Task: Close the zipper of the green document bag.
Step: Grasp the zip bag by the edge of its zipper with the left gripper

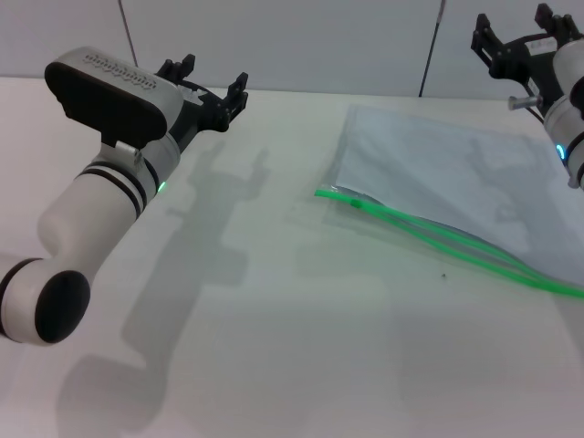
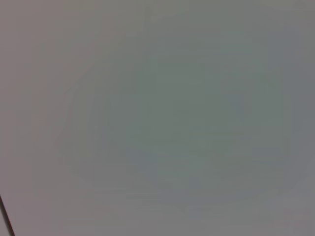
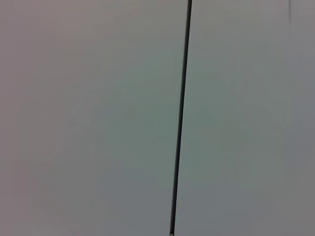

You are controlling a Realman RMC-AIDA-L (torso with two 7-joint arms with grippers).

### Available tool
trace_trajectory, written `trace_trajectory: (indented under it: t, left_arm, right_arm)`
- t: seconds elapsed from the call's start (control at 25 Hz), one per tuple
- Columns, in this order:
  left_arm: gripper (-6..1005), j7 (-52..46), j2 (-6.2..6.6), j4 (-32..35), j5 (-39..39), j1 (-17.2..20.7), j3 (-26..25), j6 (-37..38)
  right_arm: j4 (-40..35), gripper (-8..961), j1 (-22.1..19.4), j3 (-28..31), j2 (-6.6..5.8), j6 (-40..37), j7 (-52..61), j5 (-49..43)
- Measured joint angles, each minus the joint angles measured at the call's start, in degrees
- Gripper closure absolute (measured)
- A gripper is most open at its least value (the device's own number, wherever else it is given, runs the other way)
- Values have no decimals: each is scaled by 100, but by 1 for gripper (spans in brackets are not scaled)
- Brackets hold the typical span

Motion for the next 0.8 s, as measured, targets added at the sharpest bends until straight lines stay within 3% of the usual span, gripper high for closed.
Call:
trace_trajectory:
  t: [0.8]
  left_arm:
    - [243, 0, 17, 1, -6, 2, -9, 0]
  right_arm:
    - [1, 138, 8, 0, 0, 0, 0, 0]
